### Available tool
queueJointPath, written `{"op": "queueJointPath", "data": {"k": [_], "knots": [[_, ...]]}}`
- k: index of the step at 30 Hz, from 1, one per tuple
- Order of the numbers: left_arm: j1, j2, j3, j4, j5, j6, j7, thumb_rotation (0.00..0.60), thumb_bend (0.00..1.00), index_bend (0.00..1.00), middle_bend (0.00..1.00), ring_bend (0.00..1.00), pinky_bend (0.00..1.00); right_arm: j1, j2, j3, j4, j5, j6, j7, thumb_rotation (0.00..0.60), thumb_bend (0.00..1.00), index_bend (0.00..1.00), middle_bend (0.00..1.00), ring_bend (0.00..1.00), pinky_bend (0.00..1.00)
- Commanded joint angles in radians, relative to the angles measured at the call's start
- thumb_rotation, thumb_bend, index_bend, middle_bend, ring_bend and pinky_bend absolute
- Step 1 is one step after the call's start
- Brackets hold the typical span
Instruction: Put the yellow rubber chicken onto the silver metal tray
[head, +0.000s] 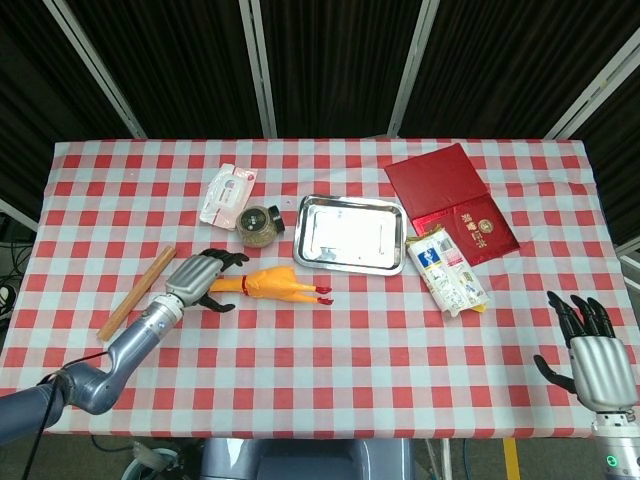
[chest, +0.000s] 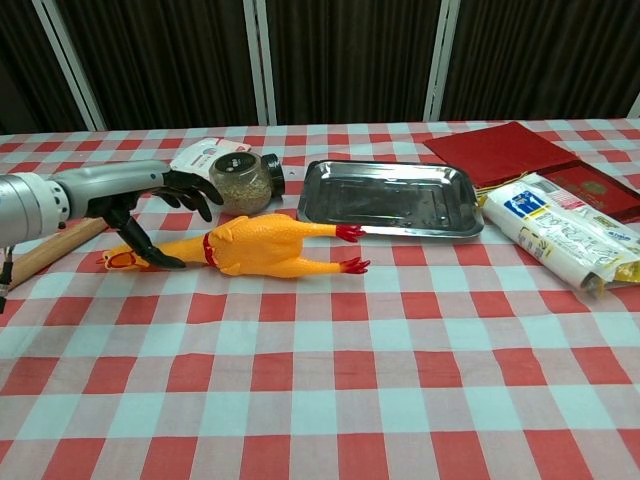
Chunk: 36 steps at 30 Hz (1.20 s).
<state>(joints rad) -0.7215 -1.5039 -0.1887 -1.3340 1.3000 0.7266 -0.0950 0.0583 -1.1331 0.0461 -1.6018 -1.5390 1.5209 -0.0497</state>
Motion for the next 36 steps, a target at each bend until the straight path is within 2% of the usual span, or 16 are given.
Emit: {"op": "queueJointPath", "data": {"k": [1, 13, 16, 20, 25, 30, 36], "knots": [[-0.019, -0.035, -0.006, 0.026, -0.032, -0.010, 0.023, 0.600, 0.17, 0.18, 0.24, 0.17, 0.25, -0.001, 0.001, 0.000, 0.002, 0.002, 0.000, 0.003, 0.600, 0.26, 0.00, 0.21, 0.10, 0.09], [-0.066, -0.127, -0.003, 0.112, -0.110, -0.046, 0.068, 0.600, 0.22, 0.23, 0.30, 0.23, 0.31, -0.005, 0.001, 0.002, 0.010, 0.009, 0.000, 0.015, 0.600, 0.26, 0.00, 0.21, 0.10, 0.09], [-0.067, -0.149, -0.009, 0.131, -0.117, -0.028, 0.063, 0.600, 0.28, 0.30, 0.37, 0.30, 0.39, -0.006, 0.001, 0.003, 0.011, 0.010, -0.001, 0.016, 0.600, 0.26, 0.00, 0.21, 0.10, 0.09], [-0.062, -0.167, -0.005, 0.154, -0.101, -0.003, 0.045, 0.600, 0.33, 0.36, 0.44, 0.35, 0.45, -0.009, 0.002, 0.004, 0.012, 0.014, 0.001, 0.020, 0.600, 0.26, 0.00, 0.21, 0.10, 0.09], [-0.058, -0.172, -0.003, 0.157, -0.072, 0.026, 0.013, 0.600, 0.52, 0.52, 0.60, 0.50, 0.59, -0.012, 0.002, 0.004, 0.013, 0.014, 0.004, 0.022, 0.600, 0.26, 0.00, 0.21, 0.10, 0.09], [-0.034, -0.160, 0.005, 0.138, -0.001, 0.107, -0.059, 0.600, 0.64, 0.61, 0.68, 0.58, 0.66, -0.014, 0.001, 0.000, 0.011, 0.007, 0.006, 0.029, 0.600, 0.26, 0.00, 0.21, 0.10, 0.09], [-0.018, -0.114, 0.016, 0.101, 0.088, 0.181, -0.165, 0.600, 0.72, 0.66, 0.73, 0.62, 0.70, -0.008, 0.009, -0.007, 0.003, -0.018, 0.002, 0.052, 0.600, 0.26, 0.00, 0.21, 0.10, 0.11]]}}
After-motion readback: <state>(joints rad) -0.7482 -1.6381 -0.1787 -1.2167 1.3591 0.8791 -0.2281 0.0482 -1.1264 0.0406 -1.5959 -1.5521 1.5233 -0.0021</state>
